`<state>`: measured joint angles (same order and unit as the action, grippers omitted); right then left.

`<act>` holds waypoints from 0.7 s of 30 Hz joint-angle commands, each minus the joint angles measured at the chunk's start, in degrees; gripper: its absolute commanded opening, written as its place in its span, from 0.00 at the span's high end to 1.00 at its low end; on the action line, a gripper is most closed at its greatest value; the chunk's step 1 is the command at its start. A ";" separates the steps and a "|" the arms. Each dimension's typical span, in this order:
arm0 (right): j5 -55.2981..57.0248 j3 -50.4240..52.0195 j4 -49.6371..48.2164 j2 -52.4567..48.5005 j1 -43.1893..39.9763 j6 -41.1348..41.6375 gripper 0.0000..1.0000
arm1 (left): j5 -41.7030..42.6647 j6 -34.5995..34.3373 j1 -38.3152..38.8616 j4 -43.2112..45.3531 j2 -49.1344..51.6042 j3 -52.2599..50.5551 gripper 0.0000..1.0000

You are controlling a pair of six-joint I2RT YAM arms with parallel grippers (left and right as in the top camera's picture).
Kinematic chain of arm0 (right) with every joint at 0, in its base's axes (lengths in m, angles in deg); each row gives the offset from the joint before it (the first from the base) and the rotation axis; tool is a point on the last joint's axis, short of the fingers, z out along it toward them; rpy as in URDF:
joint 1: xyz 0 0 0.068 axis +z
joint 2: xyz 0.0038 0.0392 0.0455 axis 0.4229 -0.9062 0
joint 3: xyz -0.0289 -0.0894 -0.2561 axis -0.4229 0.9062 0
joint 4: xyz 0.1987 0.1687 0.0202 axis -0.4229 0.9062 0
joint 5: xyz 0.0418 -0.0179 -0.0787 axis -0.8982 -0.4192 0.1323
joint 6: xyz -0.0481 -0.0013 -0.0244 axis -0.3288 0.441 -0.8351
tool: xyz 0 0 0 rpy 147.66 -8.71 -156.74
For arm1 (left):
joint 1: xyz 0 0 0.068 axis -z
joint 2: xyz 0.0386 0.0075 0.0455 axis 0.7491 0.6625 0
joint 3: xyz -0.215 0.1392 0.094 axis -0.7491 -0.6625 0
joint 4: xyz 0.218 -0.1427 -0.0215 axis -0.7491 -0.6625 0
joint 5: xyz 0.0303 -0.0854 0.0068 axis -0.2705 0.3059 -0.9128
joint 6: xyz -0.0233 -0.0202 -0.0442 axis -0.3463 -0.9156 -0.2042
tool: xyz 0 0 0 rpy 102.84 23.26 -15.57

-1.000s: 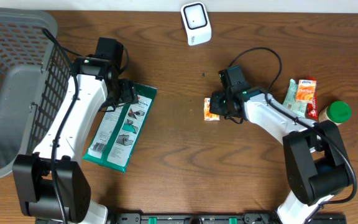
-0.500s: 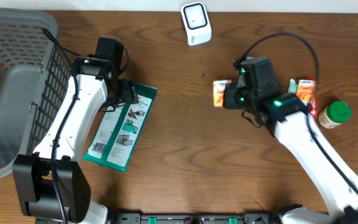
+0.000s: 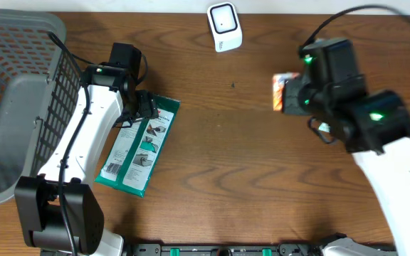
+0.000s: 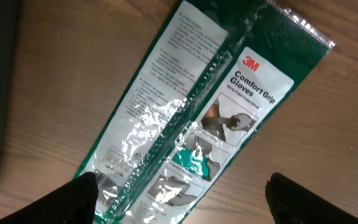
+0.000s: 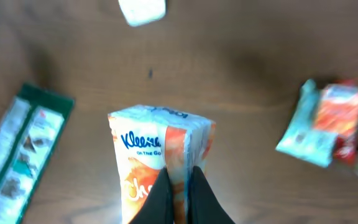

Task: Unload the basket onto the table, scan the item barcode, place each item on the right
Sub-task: 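Raise the second Kleenex pack and hold it under the scanner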

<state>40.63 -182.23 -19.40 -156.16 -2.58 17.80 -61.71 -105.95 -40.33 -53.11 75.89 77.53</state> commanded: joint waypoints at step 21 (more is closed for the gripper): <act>43.17 -49.37 11.76 -44.15 11.78 -19.78 0.99 | -0.48 0.09 -0.13 -0.31 -0.20 0.81 0.13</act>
<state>71.05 -230.53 -3.73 -195.13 6.64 4.42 -61.69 -105.97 -40.33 -53.11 75.89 77.53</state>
